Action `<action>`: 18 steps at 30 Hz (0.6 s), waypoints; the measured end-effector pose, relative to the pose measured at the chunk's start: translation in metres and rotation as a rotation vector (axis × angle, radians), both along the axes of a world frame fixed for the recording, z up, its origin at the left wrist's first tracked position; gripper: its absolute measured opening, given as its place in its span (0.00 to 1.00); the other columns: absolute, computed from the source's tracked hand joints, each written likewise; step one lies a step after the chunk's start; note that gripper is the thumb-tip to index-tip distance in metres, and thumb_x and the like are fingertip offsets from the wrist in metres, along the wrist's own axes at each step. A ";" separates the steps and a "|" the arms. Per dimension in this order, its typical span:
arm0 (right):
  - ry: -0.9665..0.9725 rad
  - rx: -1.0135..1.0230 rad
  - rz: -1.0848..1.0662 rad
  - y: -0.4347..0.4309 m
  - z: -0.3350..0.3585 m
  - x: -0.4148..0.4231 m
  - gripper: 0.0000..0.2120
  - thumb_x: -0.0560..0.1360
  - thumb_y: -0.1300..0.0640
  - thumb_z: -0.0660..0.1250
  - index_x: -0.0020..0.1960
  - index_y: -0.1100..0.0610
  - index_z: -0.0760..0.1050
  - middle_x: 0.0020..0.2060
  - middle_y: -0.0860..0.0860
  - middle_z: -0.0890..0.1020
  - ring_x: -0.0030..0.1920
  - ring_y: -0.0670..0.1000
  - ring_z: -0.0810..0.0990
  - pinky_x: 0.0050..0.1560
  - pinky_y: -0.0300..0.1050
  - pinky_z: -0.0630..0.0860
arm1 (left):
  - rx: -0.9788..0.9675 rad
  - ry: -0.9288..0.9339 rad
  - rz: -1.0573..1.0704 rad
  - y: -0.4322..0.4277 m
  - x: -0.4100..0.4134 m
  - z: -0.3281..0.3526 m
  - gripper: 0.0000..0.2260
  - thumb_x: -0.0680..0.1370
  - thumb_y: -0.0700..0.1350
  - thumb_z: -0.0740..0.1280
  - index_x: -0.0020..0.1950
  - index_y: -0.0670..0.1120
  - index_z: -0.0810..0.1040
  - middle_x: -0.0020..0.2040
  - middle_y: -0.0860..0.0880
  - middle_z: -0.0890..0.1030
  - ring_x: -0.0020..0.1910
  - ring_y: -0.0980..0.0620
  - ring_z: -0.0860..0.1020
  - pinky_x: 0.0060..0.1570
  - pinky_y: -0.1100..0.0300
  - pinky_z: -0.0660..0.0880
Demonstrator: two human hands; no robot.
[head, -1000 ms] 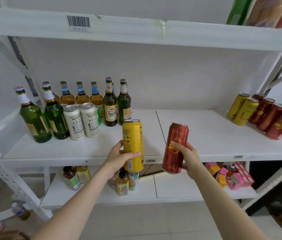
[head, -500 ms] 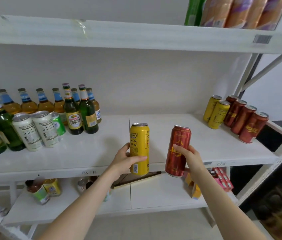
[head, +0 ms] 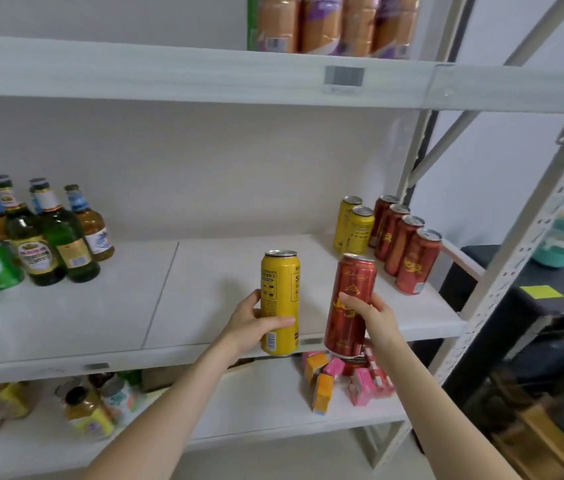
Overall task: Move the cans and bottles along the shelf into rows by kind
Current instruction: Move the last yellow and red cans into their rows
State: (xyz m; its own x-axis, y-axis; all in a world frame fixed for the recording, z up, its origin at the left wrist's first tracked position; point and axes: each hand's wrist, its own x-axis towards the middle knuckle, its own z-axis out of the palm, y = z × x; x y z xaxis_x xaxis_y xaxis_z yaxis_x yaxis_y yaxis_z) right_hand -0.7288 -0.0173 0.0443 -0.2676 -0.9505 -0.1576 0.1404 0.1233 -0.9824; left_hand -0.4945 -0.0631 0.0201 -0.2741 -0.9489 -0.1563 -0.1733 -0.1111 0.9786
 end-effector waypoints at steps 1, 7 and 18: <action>0.002 0.001 0.004 0.003 0.000 -0.017 0.17 0.71 0.55 0.76 0.58 0.53 0.78 0.49 0.53 0.86 0.46 0.52 0.85 0.40 0.47 0.78 | 0.000 0.006 0.006 0.003 -0.018 -0.001 0.33 0.56 0.61 0.79 0.59 0.63 0.73 0.57 0.55 0.83 0.55 0.52 0.82 0.55 0.51 0.78; 0.014 -0.011 -0.004 0.011 -0.001 -0.110 0.15 0.70 0.54 0.76 0.56 0.49 0.79 0.45 0.47 0.86 0.44 0.48 0.85 0.38 0.43 0.76 | -0.004 0.025 0.007 0.005 -0.115 -0.002 0.31 0.56 0.59 0.80 0.57 0.62 0.75 0.54 0.56 0.84 0.51 0.57 0.83 0.43 0.61 0.78; 0.061 -0.059 -0.022 -0.028 -0.012 -0.211 0.22 0.65 0.50 0.79 0.56 0.45 0.76 0.53 0.47 0.83 0.53 0.49 0.80 0.44 0.45 0.74 | -0.087 -0.043 0.029 -0.061 -0.211 -0.004 0.32 0.55 0.57 0.81 0.57 0.62 0.74 0.56 0.53 0.83 0.55 0.53 0.82 0.58 0.51 0.78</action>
